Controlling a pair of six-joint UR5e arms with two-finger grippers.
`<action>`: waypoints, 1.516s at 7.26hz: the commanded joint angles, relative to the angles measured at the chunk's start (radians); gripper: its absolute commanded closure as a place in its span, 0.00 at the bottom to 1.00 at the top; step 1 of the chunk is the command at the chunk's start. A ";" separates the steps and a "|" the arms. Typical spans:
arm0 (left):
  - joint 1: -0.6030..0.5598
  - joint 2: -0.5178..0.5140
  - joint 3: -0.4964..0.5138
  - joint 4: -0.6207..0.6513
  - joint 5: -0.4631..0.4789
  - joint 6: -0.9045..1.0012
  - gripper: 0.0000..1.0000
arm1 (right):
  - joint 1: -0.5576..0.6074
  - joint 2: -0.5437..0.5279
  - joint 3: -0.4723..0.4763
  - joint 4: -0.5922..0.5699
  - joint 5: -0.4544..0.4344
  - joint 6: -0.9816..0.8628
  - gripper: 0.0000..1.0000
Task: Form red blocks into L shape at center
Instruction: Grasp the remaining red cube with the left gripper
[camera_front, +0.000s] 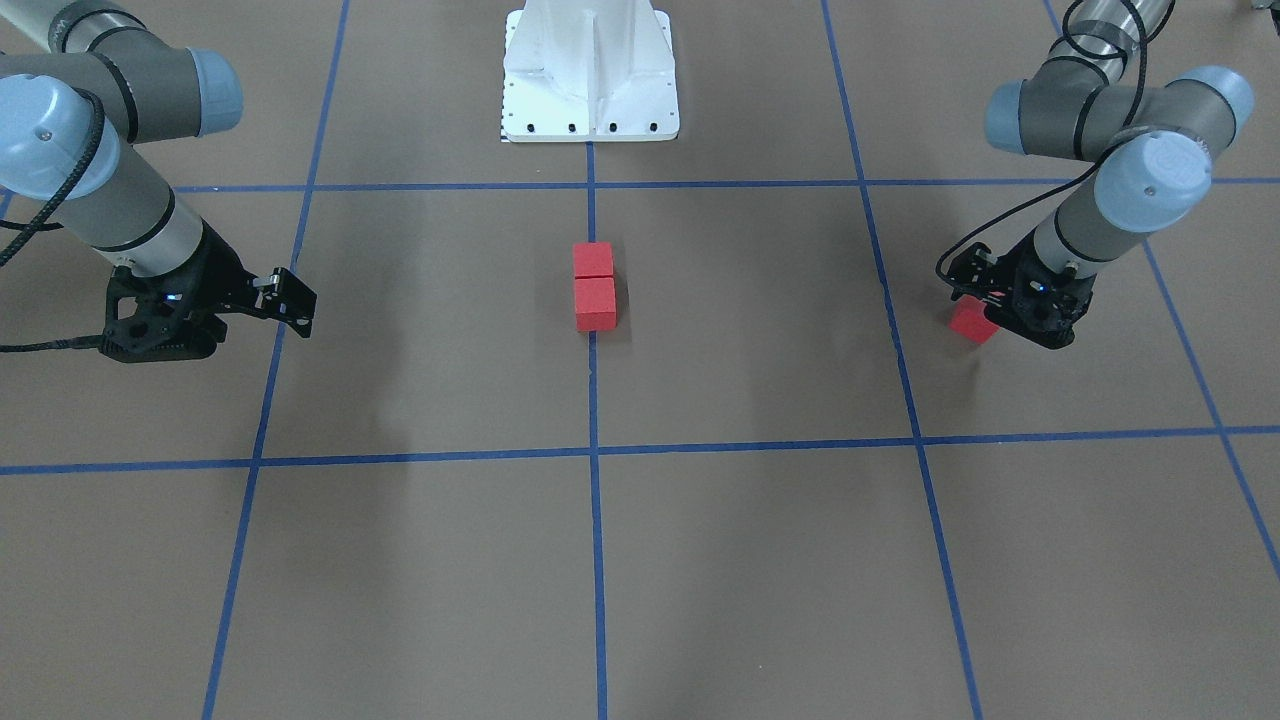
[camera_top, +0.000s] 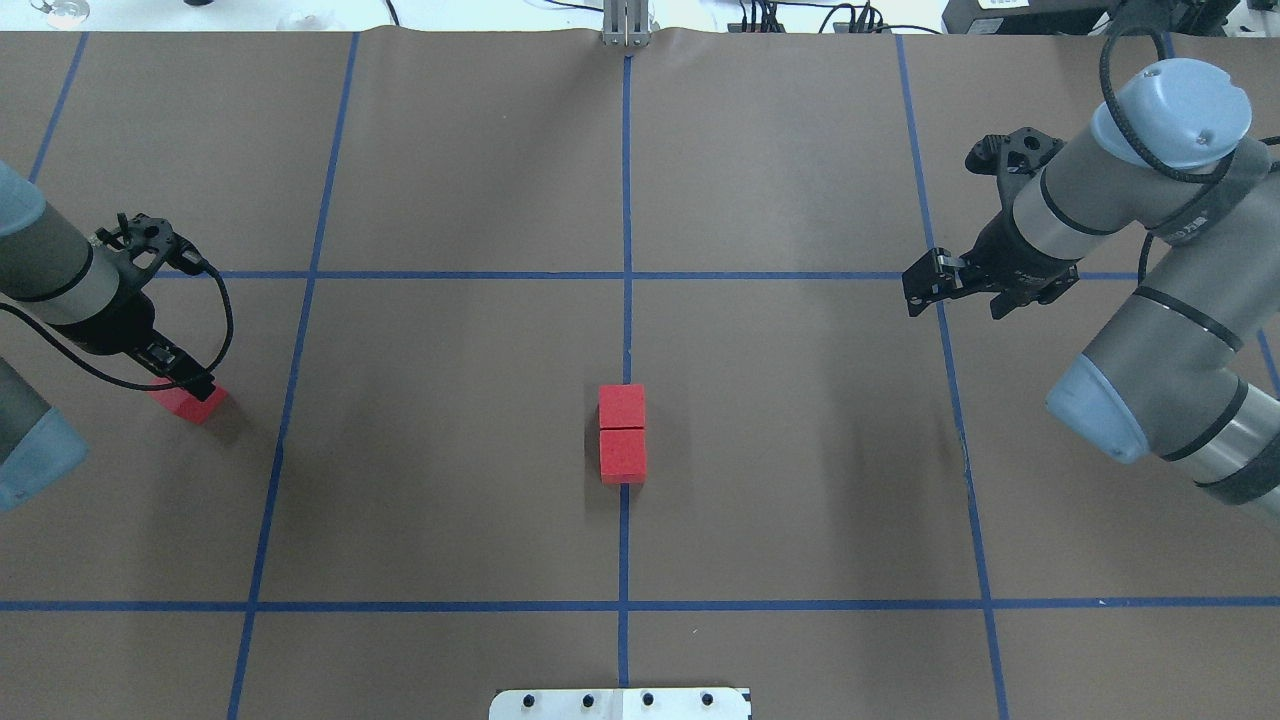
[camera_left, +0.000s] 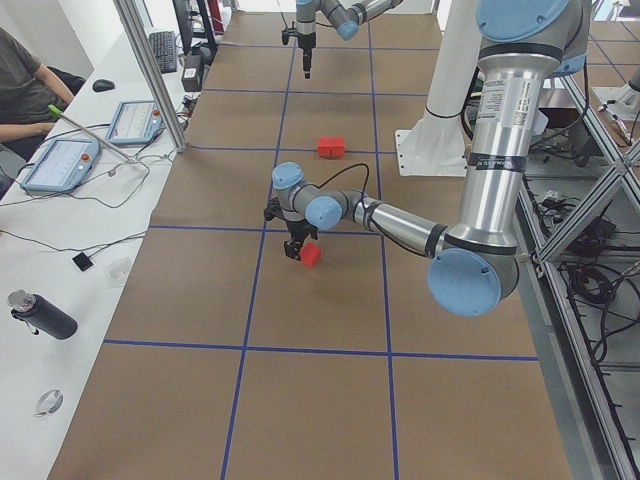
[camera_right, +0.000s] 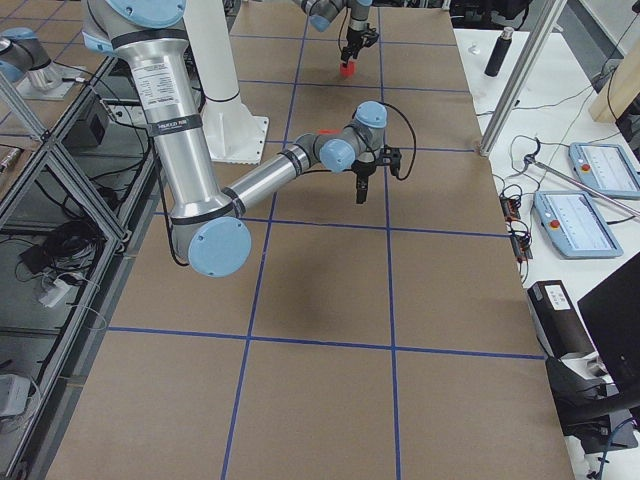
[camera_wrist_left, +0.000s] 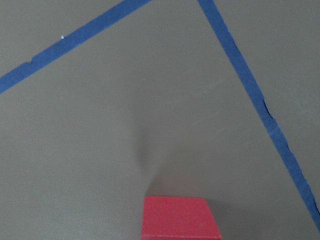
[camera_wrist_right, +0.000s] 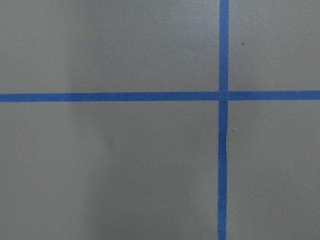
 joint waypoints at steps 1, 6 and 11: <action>0.001 -0.015 0.024 0.000 0.002 -0.001 0.00 | 0.000 0.000 0.000 0.000 0.000 0.000 0.01; 0.002 -0.020 0.034 0.000 0.002 -0.001 0.69 | 0.000 -0.001 0.000 0.000 0.000 0.000 0.01; -0.015 -0.047 -0.104 0.020 0.005 -0.332 1.00 | -0.002 0.008 0.003 0.000 0.001 0.009 0.01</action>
